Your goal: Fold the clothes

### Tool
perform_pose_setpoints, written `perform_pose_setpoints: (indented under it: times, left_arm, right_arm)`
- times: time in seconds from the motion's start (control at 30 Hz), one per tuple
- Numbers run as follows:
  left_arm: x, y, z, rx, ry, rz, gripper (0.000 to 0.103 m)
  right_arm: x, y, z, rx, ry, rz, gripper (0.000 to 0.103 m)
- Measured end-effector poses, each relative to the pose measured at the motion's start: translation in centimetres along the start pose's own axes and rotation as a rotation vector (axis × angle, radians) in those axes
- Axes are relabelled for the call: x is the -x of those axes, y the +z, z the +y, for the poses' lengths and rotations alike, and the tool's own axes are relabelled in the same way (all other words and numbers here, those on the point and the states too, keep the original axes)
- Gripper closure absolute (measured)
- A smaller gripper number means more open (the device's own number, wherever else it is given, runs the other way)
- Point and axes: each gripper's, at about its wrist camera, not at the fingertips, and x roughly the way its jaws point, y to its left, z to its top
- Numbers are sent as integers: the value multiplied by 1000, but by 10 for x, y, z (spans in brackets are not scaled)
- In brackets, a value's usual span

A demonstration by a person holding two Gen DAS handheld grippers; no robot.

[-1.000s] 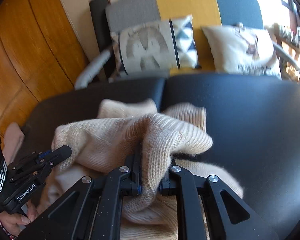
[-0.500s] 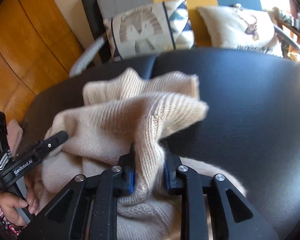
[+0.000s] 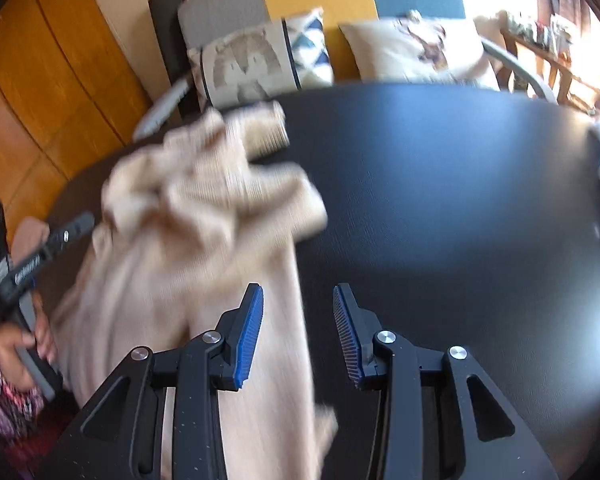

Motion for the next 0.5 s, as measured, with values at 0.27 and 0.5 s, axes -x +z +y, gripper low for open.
perform_pose_setpoints:
  times: [0.27,0.5]
  left_arm:
    - [-38,-31,-14,-108,51,124,82]
    - [-44,-38,-13,-111,36,121,82]
  right_arm:
    - [-4,-54,18,62,29,99,63]
    - [-13,-53,40,200,-48,58,91]
